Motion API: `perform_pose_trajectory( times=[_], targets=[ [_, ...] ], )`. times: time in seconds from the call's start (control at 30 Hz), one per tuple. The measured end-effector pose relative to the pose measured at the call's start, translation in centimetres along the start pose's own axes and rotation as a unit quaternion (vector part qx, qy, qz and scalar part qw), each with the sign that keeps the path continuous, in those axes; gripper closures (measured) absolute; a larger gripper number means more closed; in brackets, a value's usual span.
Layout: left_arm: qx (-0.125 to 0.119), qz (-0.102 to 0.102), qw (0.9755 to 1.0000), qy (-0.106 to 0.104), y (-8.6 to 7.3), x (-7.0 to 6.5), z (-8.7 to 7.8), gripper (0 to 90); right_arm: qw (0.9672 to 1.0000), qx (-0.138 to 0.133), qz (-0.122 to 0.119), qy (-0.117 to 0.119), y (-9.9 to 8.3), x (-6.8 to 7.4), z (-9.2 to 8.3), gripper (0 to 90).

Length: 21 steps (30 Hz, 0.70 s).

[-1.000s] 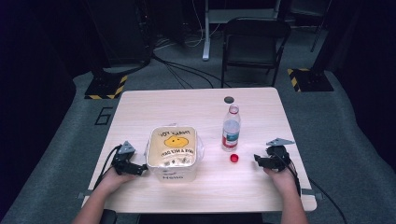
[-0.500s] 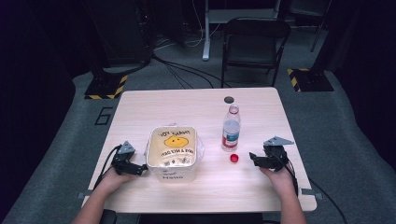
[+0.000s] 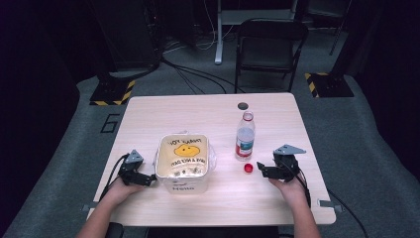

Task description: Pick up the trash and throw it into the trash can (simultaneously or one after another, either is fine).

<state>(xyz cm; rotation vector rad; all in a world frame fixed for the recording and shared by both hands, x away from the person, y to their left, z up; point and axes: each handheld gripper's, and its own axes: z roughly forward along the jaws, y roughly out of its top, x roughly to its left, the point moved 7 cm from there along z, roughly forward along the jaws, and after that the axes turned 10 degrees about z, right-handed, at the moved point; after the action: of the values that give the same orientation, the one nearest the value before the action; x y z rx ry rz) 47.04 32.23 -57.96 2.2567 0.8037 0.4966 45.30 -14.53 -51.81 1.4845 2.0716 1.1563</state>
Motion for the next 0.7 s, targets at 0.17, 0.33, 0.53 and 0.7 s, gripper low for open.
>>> perform_pose_trajectory(
  times=[0.17,0.33,0.53,0.7],
  targets=[
    [0.001,0.001,1.0000,-0.001,0.0,0.0,0.0,0.1,1.0000,-0.005,0.004,0.003,0.2,0.4,0.3,18.8],
    [0.002,0.001,1.0000,-0.002,0.0,0.0,0.0,0.1,1.0000,-0.004,-0.002,0.005,0.4,0.9,0.4,17.1],
    [0.002,0.002,1.0000,-0.002,0.1,0.0,0.0,0.1,0.9999,0.010,0.001,0.004,0.6,1.5,0.7,13.5],
    [0.005,0.003,1.0000,-0.003,0.1,0.0,0.1,0.0,0.9999,-0.001,0.008,0.009,1.2,1.7,0.2,13.4]
  ],
)
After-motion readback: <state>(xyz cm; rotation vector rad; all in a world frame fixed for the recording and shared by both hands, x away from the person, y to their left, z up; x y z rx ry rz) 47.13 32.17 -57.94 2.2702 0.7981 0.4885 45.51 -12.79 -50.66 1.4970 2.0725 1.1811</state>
